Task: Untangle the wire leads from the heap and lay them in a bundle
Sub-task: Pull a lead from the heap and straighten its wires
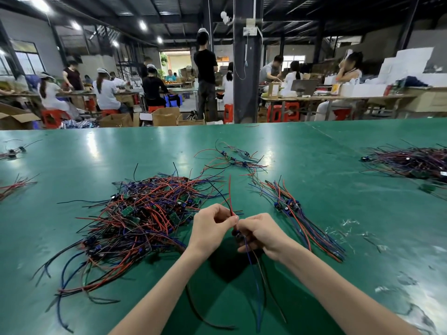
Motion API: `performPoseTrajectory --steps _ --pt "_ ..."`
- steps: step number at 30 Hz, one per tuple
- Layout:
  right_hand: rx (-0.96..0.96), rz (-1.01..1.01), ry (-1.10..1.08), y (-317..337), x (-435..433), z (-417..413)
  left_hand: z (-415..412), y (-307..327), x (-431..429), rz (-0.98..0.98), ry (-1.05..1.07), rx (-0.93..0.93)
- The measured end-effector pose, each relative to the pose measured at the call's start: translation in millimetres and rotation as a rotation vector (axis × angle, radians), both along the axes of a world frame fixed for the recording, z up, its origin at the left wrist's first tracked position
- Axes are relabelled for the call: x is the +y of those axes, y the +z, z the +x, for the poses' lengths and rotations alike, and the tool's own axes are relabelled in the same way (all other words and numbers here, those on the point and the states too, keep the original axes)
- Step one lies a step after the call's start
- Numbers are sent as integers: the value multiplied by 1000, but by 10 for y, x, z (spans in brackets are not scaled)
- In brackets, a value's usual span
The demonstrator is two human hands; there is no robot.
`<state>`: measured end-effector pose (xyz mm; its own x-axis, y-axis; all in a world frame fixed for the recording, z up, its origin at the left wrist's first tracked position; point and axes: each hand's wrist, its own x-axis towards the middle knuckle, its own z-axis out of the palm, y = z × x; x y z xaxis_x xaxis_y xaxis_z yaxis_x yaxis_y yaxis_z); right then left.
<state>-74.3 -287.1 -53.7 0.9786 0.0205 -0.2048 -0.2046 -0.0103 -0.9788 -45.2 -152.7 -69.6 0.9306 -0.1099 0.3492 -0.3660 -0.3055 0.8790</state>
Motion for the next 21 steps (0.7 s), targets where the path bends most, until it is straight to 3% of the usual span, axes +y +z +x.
performPoseTrajectory --steps 3,9,12,14,18,21 --pt "-8 5 -16 -16 12 12 7 -2 22 111 27 -123" --pt "-33 24 36 16 63 -12 79 41 50 -334 30 162" --pt "-42 3 62 13 94 -33 111 34 107 -383 40 181" --pt "-53 -10 65 14 92 -29 123 19 123 -324 62 139" --pt "-73 -69 74 -25 81 -51 126 -3 137 47 94 -128" --pt "-79 -73 66 -25 70 -46 135 12 155 42 102 -146"
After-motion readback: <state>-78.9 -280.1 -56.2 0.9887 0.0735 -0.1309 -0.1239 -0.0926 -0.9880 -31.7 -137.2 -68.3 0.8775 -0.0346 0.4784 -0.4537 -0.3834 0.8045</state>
